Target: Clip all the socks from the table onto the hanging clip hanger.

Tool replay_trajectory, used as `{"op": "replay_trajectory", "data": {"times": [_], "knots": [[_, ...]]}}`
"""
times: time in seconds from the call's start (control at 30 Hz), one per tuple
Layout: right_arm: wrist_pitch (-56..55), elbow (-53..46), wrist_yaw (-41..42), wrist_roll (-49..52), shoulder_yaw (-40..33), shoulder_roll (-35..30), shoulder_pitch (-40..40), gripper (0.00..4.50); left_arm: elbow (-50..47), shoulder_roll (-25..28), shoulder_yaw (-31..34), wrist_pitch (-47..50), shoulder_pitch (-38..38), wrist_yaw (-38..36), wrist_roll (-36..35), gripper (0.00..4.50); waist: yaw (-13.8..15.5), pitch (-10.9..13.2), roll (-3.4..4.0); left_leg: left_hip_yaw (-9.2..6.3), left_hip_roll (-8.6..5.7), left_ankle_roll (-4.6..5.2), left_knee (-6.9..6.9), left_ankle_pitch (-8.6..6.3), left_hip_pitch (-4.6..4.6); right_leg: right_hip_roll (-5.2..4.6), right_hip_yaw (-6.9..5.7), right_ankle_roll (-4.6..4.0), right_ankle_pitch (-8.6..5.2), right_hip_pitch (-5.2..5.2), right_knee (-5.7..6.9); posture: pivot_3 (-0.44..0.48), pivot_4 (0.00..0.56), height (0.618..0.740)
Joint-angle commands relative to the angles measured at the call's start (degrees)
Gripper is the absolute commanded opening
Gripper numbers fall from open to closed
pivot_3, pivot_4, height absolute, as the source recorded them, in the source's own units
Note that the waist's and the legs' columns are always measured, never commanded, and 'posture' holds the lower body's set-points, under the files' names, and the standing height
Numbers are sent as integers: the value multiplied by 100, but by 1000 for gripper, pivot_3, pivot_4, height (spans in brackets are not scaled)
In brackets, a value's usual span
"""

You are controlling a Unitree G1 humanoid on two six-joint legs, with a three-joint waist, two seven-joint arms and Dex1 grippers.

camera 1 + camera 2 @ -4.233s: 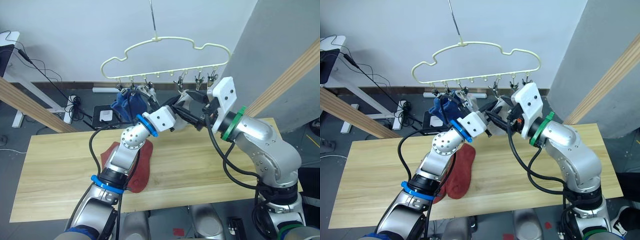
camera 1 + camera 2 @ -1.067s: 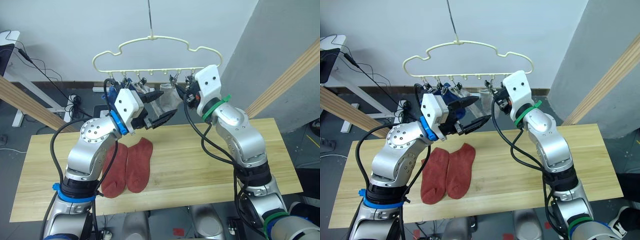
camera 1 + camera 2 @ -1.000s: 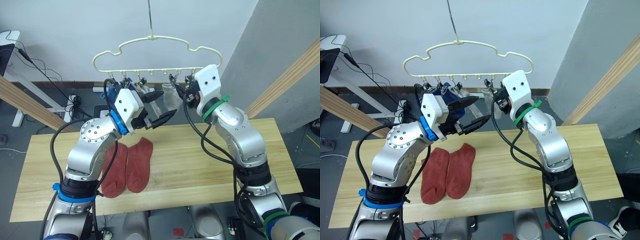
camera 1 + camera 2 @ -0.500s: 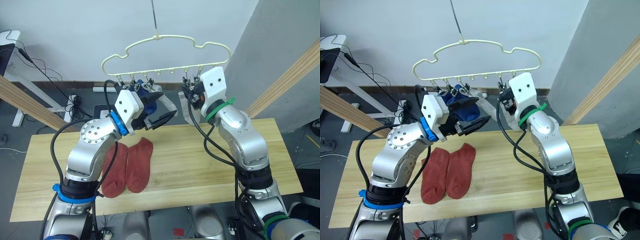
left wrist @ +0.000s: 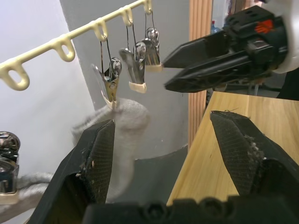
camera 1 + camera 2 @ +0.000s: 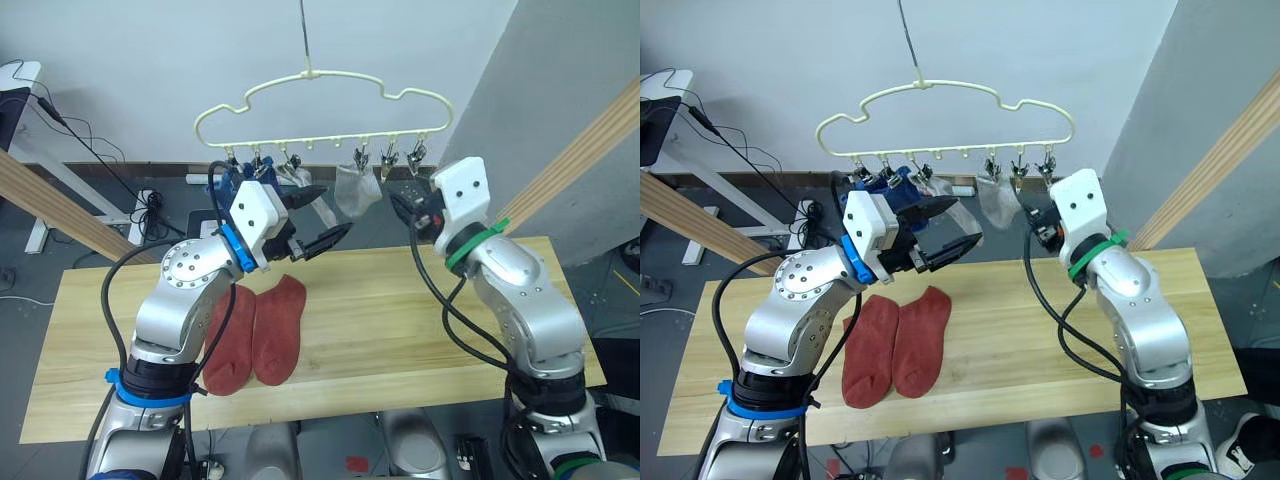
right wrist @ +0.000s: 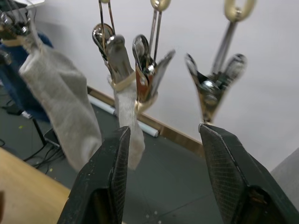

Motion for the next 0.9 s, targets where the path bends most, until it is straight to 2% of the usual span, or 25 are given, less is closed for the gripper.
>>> {"op": "replay_trajectory", "data": {"times": [0.03, 0.1, 0.53, 0.9], "knots": [[36, -356, 88, 162, -58, -47, 32, 2245, -99, 10, 63, -134, -16, -55, -46, 3589, -4, 0, 0, 0, 0, 0, 0, 0, 0, 0, 0, 0, 0, 0, 0, -228, 329, 733], [54, -350, 69, 190, -36, -25, 19, 1838, -73, 10, 55, -151, -33, -57, -31, 3589, -4, 0, 0, -1, 0, 0, 0, 0, 1, 1, -1, 0, 0, 0, 1, -227, 328, 733], [-123, -79, -102, 66, 154, 257, -345, 1838, -43, 39, 25, -210, -43, -52, 25, 3589, -1, 0, 0, -1, 0, 0, 0, 0, 0, 1, -1, 0, 0, 0, -1, -221, 319, 733], [-766, 818, -435, -305, 360, 629, -953, 1838, -39, 8, -9, -242, -43, -55, 54, 3589, -2, 0, 0, -1, 0, 0, -1, 0, -1, 0, -2, 0, 0, -1, -1, -208, 314, 733]]}}
